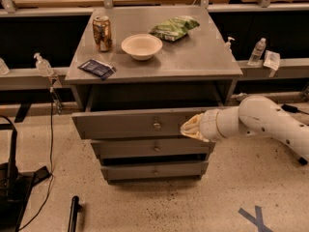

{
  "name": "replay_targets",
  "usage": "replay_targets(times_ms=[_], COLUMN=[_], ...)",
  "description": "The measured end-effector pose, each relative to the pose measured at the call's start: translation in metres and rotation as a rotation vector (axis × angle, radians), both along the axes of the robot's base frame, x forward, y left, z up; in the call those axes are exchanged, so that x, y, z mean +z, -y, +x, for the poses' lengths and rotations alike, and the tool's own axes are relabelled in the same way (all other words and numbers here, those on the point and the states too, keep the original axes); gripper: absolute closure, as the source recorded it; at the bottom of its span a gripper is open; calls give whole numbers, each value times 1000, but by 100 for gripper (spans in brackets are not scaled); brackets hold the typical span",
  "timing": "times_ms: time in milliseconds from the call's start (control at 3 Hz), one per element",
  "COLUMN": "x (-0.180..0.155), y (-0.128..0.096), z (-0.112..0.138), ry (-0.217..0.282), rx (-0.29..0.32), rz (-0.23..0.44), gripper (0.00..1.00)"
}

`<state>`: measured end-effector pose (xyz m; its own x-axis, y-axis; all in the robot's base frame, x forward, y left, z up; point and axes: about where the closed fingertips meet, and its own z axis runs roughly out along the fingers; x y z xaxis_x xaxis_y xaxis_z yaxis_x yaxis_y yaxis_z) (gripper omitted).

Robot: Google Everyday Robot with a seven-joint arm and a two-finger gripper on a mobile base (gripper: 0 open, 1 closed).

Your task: Close top drawer

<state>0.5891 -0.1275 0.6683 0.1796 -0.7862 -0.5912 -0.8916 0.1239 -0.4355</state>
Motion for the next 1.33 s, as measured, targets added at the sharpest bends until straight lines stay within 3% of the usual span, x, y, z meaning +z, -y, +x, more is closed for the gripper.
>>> replay_targets(times_ms=[333,1000,1333], x=[-18,-55,-62], y=[10,44,50], z=[10,48,61], ry=[-28,-79,-79], rx=[-41,-190,-225], rz=[-9,-55,-61], gripper=[100,100,100])
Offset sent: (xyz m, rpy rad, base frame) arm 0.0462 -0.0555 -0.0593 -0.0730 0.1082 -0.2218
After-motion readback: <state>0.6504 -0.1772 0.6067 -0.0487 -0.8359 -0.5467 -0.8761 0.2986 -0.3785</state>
